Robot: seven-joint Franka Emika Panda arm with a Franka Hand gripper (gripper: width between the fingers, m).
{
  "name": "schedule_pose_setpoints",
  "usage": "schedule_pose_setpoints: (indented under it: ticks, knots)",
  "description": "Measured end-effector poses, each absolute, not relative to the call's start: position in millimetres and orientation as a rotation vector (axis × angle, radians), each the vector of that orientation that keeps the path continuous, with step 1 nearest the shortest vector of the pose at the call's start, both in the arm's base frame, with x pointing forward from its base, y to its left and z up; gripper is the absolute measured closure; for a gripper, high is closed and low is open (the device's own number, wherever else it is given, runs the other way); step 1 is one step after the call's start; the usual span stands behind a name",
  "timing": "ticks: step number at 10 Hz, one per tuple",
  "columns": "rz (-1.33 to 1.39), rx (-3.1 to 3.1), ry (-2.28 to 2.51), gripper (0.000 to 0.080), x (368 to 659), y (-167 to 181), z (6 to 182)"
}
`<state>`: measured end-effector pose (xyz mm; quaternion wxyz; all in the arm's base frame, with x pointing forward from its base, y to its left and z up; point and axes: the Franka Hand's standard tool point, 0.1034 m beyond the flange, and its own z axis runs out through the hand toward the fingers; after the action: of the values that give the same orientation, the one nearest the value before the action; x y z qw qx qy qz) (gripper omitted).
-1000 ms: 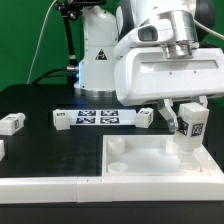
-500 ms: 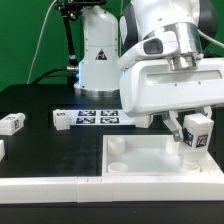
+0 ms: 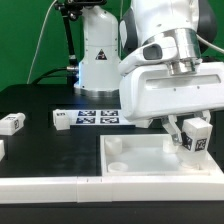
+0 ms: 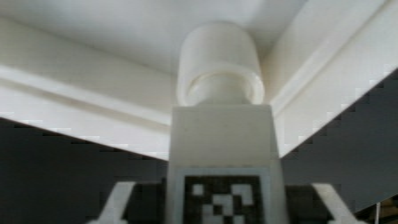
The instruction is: Assemble one leg
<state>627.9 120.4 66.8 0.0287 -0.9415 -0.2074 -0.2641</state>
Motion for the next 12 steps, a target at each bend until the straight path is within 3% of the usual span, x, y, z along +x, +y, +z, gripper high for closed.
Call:
schedule_pose_setpoints:
  ticks: [5, 6, 7, 8, 9, 12]
  knots:
    - [-0.851, -2.897, -0.633, 0.0514, 626.3, 120.3, 62.3]
    - [-0.851, -2.897, -0.633, 0.0437, 626.2, 120.3, 62.2]
    - [-0.851, -2.897, -0.633, 0.0437, 626.2, 120.3, 62.2]
    - [-0.851, -2.897, -0.633, 0.0253, 626.2, 120.3, 62.2]
    - [-0.851, -2.897, -0.633, 0.0171, 626.2, 120.3, 62.2]
    - [-0.851, -2.897, -0.633, 0.0151, 626.2, 120.3, 62.2]
